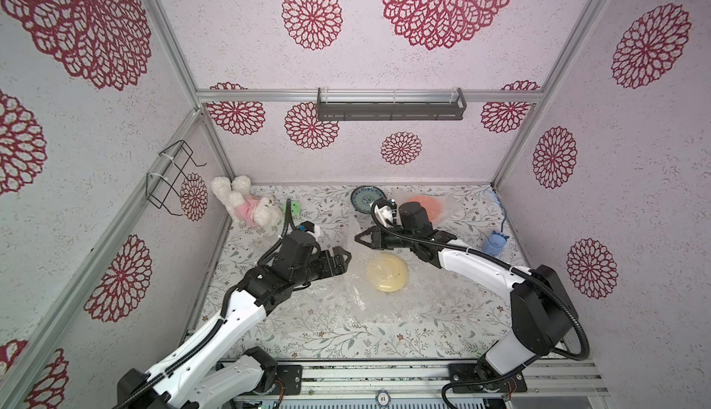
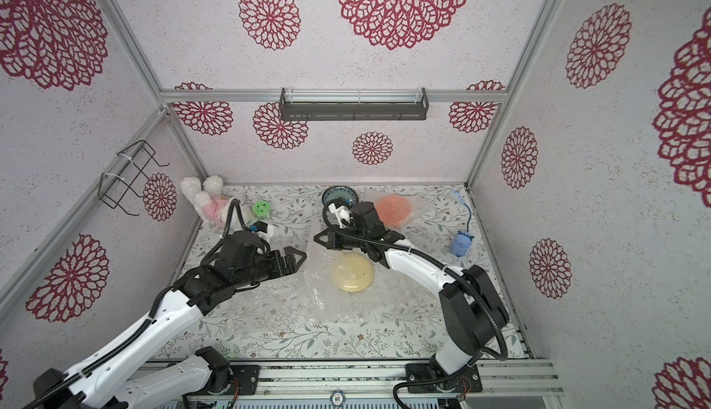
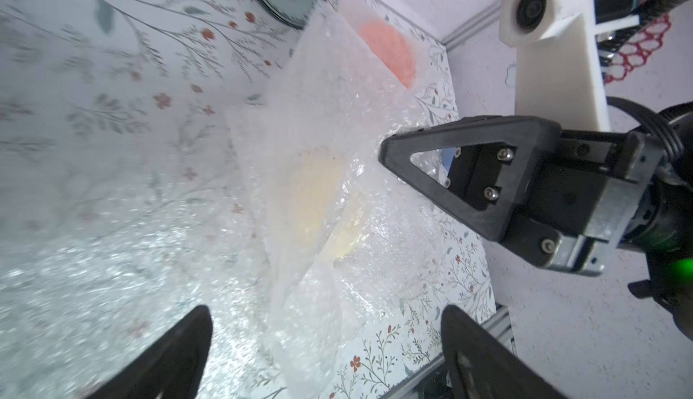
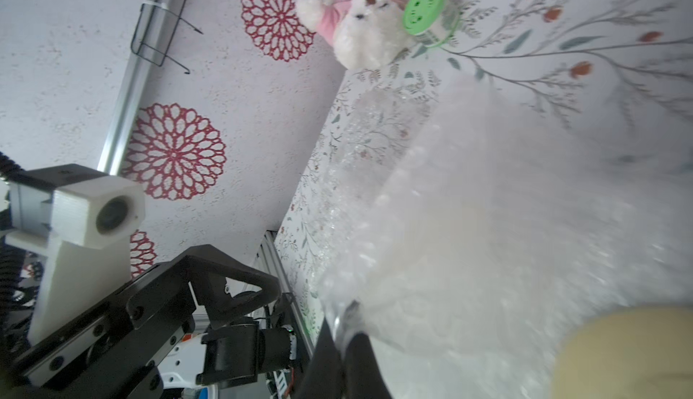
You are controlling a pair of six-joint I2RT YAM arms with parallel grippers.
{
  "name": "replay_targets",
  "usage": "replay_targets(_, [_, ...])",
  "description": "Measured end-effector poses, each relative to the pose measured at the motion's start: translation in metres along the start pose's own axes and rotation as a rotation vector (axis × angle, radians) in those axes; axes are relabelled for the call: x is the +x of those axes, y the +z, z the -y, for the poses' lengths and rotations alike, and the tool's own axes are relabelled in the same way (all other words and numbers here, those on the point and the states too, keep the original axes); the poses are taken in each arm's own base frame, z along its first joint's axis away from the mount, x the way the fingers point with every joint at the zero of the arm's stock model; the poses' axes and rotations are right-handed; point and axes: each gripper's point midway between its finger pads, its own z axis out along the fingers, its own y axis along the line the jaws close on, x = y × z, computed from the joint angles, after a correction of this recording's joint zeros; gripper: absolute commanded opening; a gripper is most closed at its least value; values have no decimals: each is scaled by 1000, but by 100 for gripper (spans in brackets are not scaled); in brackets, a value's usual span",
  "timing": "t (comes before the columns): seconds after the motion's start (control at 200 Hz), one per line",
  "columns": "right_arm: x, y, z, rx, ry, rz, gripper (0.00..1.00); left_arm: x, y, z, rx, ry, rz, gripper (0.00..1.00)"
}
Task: Unpack dinner plates from bubble wrap
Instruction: Unwrap the bubble wrap.
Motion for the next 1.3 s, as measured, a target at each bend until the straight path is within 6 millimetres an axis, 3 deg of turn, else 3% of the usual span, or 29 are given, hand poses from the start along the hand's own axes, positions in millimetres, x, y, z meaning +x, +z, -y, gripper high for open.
replay_targets(0.16, [2, 69, -31, -47, 17, -49, 0, -17, -38, -38, -128, -79, 110, 97])
replay_targets(0.305, [26, 131, -39, -43, 52, -105, 2, -18, -52, -63, -214, -129, 139, 97])
replay_targets(0.47, [63, 186, -42, -36, 74, -171, 28, -11, -53, -79, -263, -157, 127, 97])
replay_targets(0.63, [96, 219, -51, -50, 58, -252, 57, -7, -56, -91, -291, -185, 133, 97])
replay_targets(0.776, [101, 226, -80, -150, 21, -310, 78, -10, -68, -98, -305, -212, 175, 97])
replay_targets(0.996, [75, 207, -112, -221, -112, -326, 97, -14, -75, -97, -288, -232, 207, 97])
replay_targets(1.086, [72, 202, -105, -199, -138, -345, 99, -14, -75, -94, -271, -236, 207, 97])
replay_targets(1.301, [72, 191, -61, -50, -157, -401, 99, -16, -75, -93, -258, -249, 213, 97])
